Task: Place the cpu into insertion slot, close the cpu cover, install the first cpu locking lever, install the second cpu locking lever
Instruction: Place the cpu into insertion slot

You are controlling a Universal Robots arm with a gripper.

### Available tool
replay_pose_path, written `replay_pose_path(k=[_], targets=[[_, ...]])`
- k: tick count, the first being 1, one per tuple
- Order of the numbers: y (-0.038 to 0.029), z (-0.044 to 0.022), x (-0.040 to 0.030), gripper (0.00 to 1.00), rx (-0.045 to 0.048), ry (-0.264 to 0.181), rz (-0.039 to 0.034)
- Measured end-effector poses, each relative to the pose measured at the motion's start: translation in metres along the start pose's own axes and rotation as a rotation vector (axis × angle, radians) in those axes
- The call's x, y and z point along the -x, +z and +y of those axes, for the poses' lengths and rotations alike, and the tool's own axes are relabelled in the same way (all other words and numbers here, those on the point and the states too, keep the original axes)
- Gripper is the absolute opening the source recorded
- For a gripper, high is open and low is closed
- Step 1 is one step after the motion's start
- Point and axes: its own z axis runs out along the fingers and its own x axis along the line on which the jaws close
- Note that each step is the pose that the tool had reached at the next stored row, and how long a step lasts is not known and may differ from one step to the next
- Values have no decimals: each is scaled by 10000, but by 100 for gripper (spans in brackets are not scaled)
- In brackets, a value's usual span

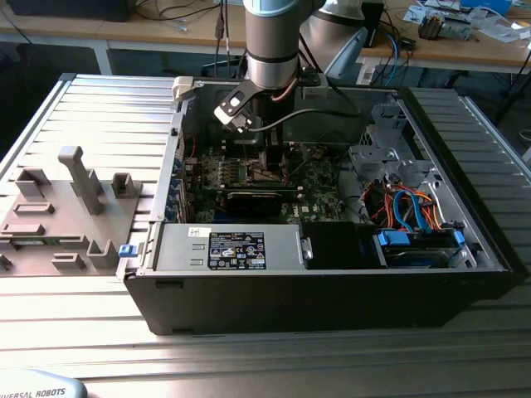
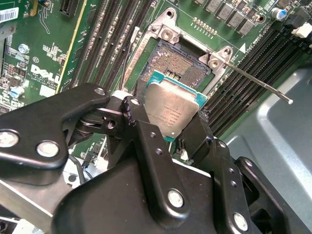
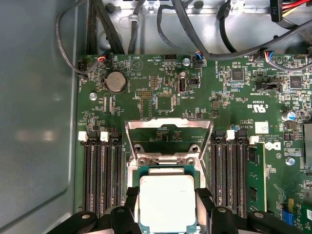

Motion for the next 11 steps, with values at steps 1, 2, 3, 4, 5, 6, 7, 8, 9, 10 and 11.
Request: replay_pose_path(k=[1, 2, 3, 4, 5, 6, 7, 8, 9, 10, 11], targets=[[1, 0, 0, 54, 0, 0, 0], [35, -3, 0, 54, 0, 0, 0], [67, -6, 1, 54, 0, 0, 0], [69, -6, 1, 54, 0, 0, 0], [70, -6, 1, 54, 0, 0, -1], [72, -6, 1, 54, 0, 0, 0], [73, -6, 1, 54, 0, 0, 0], [74, -6, 1, 54, 0, 0, 0], [76, -6, 1, 54, 0, 0, 0], [79, -7, 1, 54, 0, 0, -1], [80, -7, 1, 54, 0, 0, 0]])
